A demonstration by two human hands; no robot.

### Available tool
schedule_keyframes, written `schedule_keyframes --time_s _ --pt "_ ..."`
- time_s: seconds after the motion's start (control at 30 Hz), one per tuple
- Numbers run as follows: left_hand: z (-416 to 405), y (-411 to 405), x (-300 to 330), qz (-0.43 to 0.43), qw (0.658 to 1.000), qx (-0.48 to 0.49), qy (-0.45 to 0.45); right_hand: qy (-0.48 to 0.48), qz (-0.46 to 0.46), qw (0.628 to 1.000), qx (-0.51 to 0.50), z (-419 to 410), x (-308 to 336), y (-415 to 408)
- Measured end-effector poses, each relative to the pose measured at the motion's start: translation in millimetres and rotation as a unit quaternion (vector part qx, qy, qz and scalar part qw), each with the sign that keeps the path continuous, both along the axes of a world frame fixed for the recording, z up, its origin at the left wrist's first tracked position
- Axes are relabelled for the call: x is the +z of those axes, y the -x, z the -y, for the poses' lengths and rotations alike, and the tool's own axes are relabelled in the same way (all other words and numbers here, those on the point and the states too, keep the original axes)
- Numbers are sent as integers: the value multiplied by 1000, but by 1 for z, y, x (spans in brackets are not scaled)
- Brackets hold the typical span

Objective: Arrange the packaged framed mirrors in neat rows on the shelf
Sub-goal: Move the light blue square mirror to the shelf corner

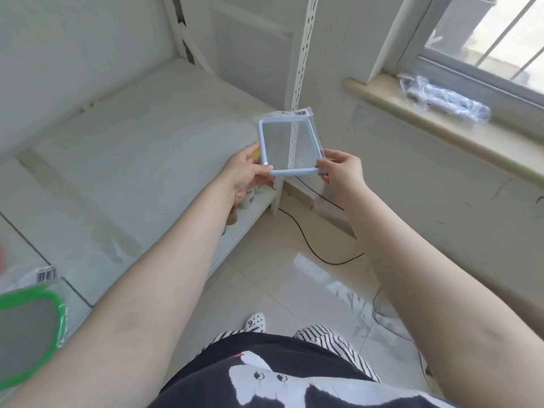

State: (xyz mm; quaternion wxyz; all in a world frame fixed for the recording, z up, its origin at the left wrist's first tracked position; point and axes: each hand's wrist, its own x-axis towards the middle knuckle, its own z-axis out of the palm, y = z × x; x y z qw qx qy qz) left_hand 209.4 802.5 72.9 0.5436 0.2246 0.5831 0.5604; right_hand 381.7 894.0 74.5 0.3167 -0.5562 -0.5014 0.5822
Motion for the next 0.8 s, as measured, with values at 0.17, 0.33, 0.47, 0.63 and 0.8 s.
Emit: schedule_keyframes --time_s 0.17,0.33,0.47,0.63,0.8 --pt "-39 28 -4 18 999 44 15 11 3 999 38 -56 -6 37" --pt "-74 57 -13 9 993 116 15 22 6 993 116 -117 -17 83" --pt "-99 66 -17 15 979 203 10 25 2 981 191 -164 -20 117" --pt "-120 74 -27 24 956 292 21 19 29 955 296 -209 -28 150" --pt "-128 78 -47 20 923 380 48 54 40 920 387 -231 -49 182"
